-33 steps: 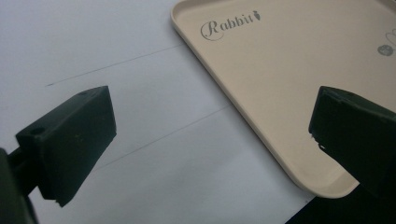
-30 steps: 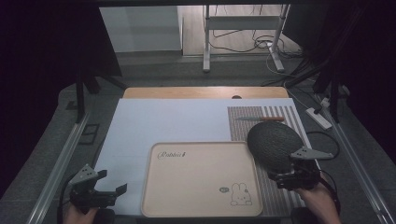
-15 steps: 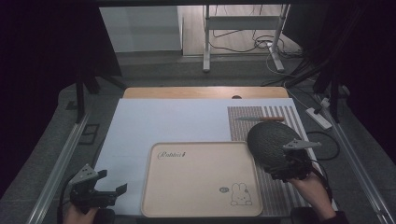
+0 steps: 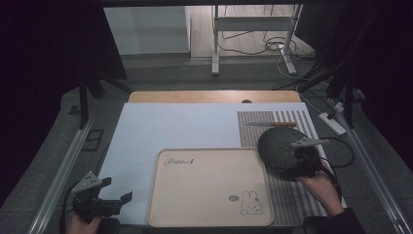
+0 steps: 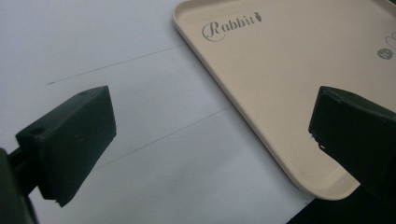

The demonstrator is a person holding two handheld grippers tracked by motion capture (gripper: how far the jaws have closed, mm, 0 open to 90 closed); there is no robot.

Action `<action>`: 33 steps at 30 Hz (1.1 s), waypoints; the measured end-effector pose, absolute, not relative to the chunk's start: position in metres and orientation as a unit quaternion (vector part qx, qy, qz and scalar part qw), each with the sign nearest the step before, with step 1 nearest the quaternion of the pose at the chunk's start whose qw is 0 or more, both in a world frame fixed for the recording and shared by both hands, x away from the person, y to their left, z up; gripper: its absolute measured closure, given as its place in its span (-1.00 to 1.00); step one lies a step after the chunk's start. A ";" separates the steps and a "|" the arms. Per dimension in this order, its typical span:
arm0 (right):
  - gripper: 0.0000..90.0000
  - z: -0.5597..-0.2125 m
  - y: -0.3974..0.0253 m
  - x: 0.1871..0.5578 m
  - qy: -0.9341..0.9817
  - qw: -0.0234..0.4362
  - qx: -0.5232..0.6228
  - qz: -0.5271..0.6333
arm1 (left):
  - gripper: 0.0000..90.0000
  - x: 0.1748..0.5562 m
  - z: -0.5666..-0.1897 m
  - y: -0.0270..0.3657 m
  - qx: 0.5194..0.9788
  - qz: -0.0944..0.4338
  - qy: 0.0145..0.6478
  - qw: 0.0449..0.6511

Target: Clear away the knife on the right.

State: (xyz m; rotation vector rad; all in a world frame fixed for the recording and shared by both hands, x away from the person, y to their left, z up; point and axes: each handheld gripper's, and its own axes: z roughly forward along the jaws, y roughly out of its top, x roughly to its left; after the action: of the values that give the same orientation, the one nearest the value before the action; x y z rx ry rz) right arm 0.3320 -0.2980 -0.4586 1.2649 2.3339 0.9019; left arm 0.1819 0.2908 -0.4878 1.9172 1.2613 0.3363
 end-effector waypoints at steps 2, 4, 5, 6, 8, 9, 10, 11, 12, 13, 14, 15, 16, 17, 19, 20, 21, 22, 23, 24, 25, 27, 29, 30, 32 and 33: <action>-1.00 -0.459 -0.298 0.336 0.821 0.169 0.445 0.315 | -0.98 0.182 -0.488 0.291 0.757 0.133 0.499 0.400; -1.00 -0.460 -0.298 0.340 0.822 0.171 0.445 0.312 | -0.98 0.182 -0.488 0.291 0.757 0.133 0.499 0.400; -1.00 -0.461 -0.298 0.341 0.822 0.172 0.445 0.310 | -0.99 0.182 -0.488 0.291 0.757 0.133 0.499 0.400; -1.00 -0.461 -0.298 0.343 0.823 0.173 0.444 0.308 | -0.98 0.182 -0.488 0.291 0.757 0.133 0.499 0.400; -1.00 -0.462 -0.298 0.347 0.823 0.173 0.446 0.305 | -0.99 0.182 -0.488 0.291 0.757 0.133 0.499 0.399; -1.00 -0.462 -0.298 0.348 0.824 0.172 0.447 0.303 | -0.99 0.182 -0.488 0.291 0.757 0.134 0.499 0.399; -1.00 -0.462 -0.298 0.350 0.823 0.173 0.448 0.303 | -0.99 0.182 -0.488 0.291 0.757 0.133 0.500 0.400; -1.00 -0.463 -0.298 0.352 0.824 0.173 0.448 0.302 | -0.99 0.182 -0.488 0.291 0.757 0.134 0.500 0.399; -1.00 -0.463 -0.297 0.353 0.823 0.173 0.449 0.302 | -0.99 0.182 -0.488 0.291 0.757 0.133 0.500 0.399; -1.00 -0.463 -0.297 0.355 0.823 0.172 0.450 0.302 | -0.99 0.182 -0.488 0.291 0.757 0.134 0.500 0.399; -1.00 -0.463 -0.297 0.357 0.822 0.173 0.450 0.302 | -0.99 0.182 -0.488 0.291 0.757 0.134 0.500 0.399; -1.00 -0.463 -0.297 0.359 0.822 0.172 0.452 0.302 | -0.99 0.182 -0.488 0.291 0.757 0.134 0.500 0.399; -1.00 -0.463 -0.297 0.361 0.821 0.173 0.454 0.301 | -0.99 0.182 -0.488 0.291 0.757 0.134 0.500 0.399; -1.00 -0.463 -0.298 0.363 0.820 0.172 0.455 0.300 | -0.99 0.182 -0.488 0.291 0.756 0.134 0.501 0.399; -1.00 -0.464 -0.298 0.367 0.819 0.172 0.458 0.301 | -0.99 0.183 -0.488 0.291 0.757 0.134 0.501 0.399; -1.00 -0.464 -0.299 0.370 0.819 0.170 0.458 0.301 | -0.99 0.183 -0.488 0.291 0.757 0.134 0.500 0.399; -1.00 -0.464 -0.299 0.372 0.819 0.169 0.459 0.301 | -0.99 0.183 -0.488 0.291 0.757 0.134 0.500 0.398; -1.00 -0.465 -0.299 0.374 0.818 0.170 0.460 0.301 | -0.99 0.183 -0.488 0.291 0.757 0.133 0.501 0.398; -1.00 -0.465 -0.300 0.376 0.818 0.169 0.461 0.300 | -0.99 0.183 -0.488 0.291 0.757 0.133 0.501 0.398; -1.00 -0.465 -0.300 0.378 0.817 0.168 0.463 0.299 | -0.99 0.183 -0.488 0.291 0.757 0.133 0.501 0.398; -1.00 -0.466 -0.300 0.380 0.817 0.170 0.464 0.297 | -0.99 0.183 -0.488 0.290 0.758 0.133 0.500 0.398; -1.00 -0.467 -0.301 0.384 0.817 0.171 0.466 0.293 | -0.99 0.183 -0.488 0.290 0.758 0.133 0.500 0.397; -1.00 -0.467 -0.301 0.388 0.814 0.171 0.472 0.293 | -0.99 0.183 -0.488 0.290 0.758 0.134 0.499 0.397; -1.00 -0.467 -0.301 0.390 0.814 0.170 0.473 0.290 | -0.98 0.183 -0.488 0.290 0.758 0.134 0.499 0.397; -1.00 -0.468 -0.301 0.394 0.815 0.172 0.474 0.286 | -0.99 0.183 -0.488 0.290 0.758 0.133 0.500 0.397; -1.00 -0.468 -0.302 0.396 0.815 0.171 0.473 0.287 | -0.98 0.183 -0.488 0.290 0.758 0.133 0.500 0.397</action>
State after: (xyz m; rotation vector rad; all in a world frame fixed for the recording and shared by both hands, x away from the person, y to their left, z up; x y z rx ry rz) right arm 0.3960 -0.3016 -0.4677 1.3433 2.3160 0.8149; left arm 0.1828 0.2903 -0.4879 1.9201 1.2667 0.3376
